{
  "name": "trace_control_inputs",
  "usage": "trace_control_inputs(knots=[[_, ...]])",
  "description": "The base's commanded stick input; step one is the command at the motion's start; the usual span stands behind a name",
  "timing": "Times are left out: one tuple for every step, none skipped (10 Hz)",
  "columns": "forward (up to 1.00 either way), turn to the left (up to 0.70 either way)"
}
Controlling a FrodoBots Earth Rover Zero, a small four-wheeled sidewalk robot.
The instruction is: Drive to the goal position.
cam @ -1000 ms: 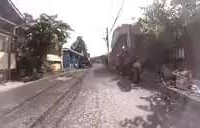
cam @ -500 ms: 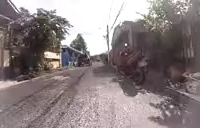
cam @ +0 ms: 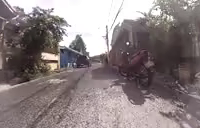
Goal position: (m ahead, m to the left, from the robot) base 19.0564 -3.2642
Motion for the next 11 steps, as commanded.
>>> trace_control_inputs(knots=[[0.7, 0.0], [0.7, 0.0], [0.7, 0.0], [0.7, 0.0], [0.7, 0.0], [0.7, 0.0], [0.7, 0.0], [0.7, 0.0], [0.7, 0.0], [0.7, 0.0], [0.7, 0.0]])
